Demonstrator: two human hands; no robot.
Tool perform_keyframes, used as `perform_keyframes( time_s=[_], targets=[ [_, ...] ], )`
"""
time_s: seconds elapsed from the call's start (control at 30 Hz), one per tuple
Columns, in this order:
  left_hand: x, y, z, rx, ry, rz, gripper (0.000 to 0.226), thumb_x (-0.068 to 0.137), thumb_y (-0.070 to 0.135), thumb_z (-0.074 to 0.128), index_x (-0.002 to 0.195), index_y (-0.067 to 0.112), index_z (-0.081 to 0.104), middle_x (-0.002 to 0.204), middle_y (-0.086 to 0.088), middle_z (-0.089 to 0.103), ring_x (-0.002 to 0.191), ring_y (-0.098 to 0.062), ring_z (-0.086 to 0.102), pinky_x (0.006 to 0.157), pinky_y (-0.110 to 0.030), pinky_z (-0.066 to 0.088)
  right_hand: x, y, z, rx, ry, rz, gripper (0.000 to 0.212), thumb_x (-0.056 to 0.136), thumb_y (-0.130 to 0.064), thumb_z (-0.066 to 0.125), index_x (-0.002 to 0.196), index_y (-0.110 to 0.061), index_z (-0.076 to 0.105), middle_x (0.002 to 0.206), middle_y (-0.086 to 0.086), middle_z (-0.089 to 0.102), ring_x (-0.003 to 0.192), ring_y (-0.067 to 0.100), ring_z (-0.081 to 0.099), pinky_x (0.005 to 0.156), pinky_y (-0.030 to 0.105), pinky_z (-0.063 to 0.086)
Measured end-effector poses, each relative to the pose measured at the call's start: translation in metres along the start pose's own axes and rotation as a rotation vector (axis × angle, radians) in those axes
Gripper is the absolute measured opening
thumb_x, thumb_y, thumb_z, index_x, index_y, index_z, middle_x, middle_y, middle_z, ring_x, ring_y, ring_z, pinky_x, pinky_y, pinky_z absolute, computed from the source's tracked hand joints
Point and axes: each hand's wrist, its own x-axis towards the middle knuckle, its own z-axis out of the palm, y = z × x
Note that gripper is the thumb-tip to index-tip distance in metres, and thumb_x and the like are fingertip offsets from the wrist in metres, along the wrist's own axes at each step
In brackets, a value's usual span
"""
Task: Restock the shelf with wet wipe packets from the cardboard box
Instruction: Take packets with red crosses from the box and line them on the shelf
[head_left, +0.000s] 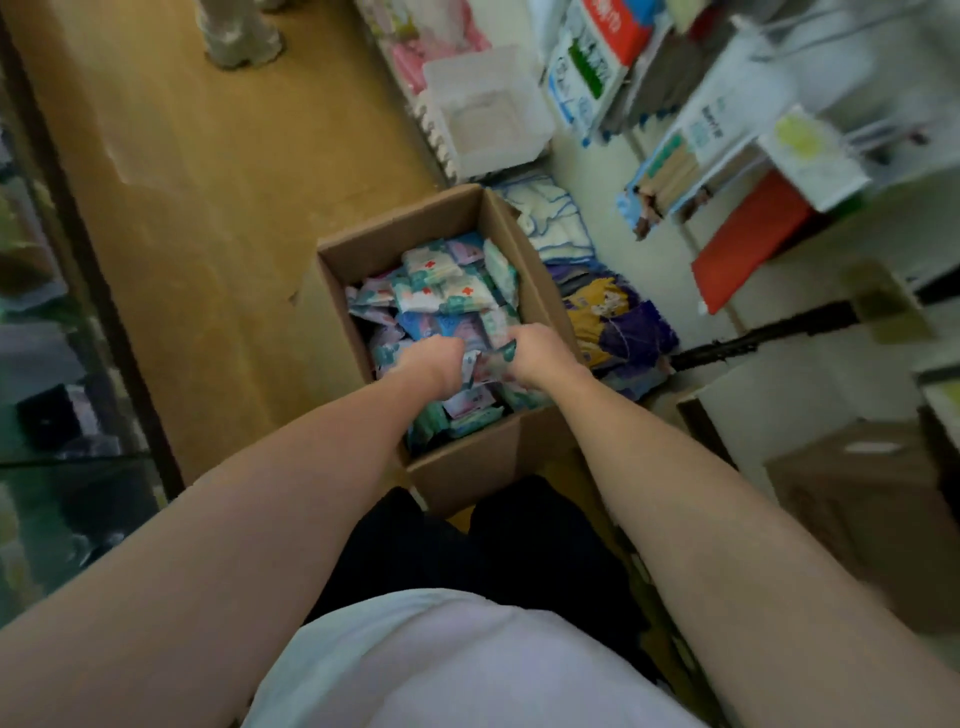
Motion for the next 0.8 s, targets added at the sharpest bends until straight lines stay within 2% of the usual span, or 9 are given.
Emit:
perform_keyframes(
  time_s=[0.1,0.2,0.27,0.33,0.53,0.6,0.73,0.8],
  targets=[
    [-0.01,0.017,-0.015,0.065,0.028,0.107,0.012,0.091,0.011,0.05,0.103,0.012,0.046,0.115,-0.011,0.058,0.1,-0.031,0.056,0.074,-0.041,0.049,-0.038,0.019,-0.011,0.219,0.087,0.111,0.042,0.083,-0.025,0.079,0.12,-0.014,0.063,0.117,0.007,0.063,0.089,0.022,0.06,0.065,0.031,0.047],
    [-0.017,0.043,-0.029,0.112,0.085,0.201,0.031,0.091,0.016,0.054,0.121,0.01,0.049,0.128,-0.012,0.055,0.117,-0.033,0.054,0.085,-0.041,0.049,-0.084,0.042,-0.023,0.398,0.212,0.213,0.037,0.077,-0.027,0.085,0.106,-0.011,0.067,0.105,0.008,0.067,0.09,0.024,0.062,0.071,0.034,0.05],
    [-0.025,0.069,-0.039,0.17,0.123,0.276,0.044,0.088,0.018,0.06,0.129,0.012,0.047,0.134,-0.011,0.054,0.12,-0.033,0.054,0.093,-0.043,0.049,-0.118,0.061,-0.03,0.46,0.288,0.284,0.033,0.076,-0.027,0.085,0.096,-0.01,0.065,0.097,0.008,0.067,0.087,0.024,0.061,0.064,0.032,0.047],
    [-0.037,0.098,-0.048,0.227,0.141,0.354,0.046,0.086,0.018,0.063,0.128,0.012,0.045,0.132,-0.012,0.055,0.119,-0.033,0.055,0.093,-0.044,0.05,-0.149,0.079,-0.035,0.493,0.345,0.346,0.031,0.076,-0.027,0.084,0.092,-0.012,0.062,0.094,0.006,0.065,0.086,0.023,0.059,0.062,0.031,0.042],
    [-0.078,0.191,-0.064,0.311,0.198,0.613,0.042,0.087,0.022,0.054,0.128,0.011,0.053,0.13,-0.013,0.057,0.118,-0.034,0.055,0.091,-0.042,0.049,-0.231,0.133,-0.046,0.632,0.484,0.492,0.032,0.082,-0.023,0.08,0.105,-0.011,0.061,0.103,0.008,0.066,0.097,0.027,0.065,0.082,0.042,0.058],
    [-0.095,0.221,-0.068,0.305,0.206,0.663,0.037,0.088,0.02,0.053,0.124,0.009,0.054,0.128,-0.016,0.058,0.117,-0.035,0.055,0.091,-0.04,0.048,-0.256,0.147,-0.048,0.698,0.509,0.524,0.033,0.087,-0.019,0.075,0.111,-0.012,0.054,0.106,0.009,0.061,0.097,0.027,0.063,0.082,0.046,0.06],
    [-0.125,0.281,-0.074,0.339,0.186,0.761,0.054,0.089,0.015,0.052,0.142,0.01,0.044,0.14,-0.013,0.052,0.126,-0.03,0.051,0.104,-0.04,0.044,-0.302,0.176,-0.048,0.765,0.571,0.556,0.035,0.092,-0.017,0.064,0.125,-0.014,0.054,0.11,0.01,0.063,0.095,0.027,0.064,0.075,0.039,0.061],
    [-0.14,0.31,-0.077,0.335,0.181,0.81,0.059,0.087,0.015,0.053,0.145,0.012,0.041,0.14,-0.011,0.052,0.125,-0.029,0.051,0.103,-0.04,0.045,-0.327,0.193,-0.049,0.787,0.62,0.58,0.038,0.09,-0.017,0.063,0.127,-0.014,0.055,0.113,0.009,0.065,0.093,0.024,0.064,0.072,0.037,0.059]
  ],
)
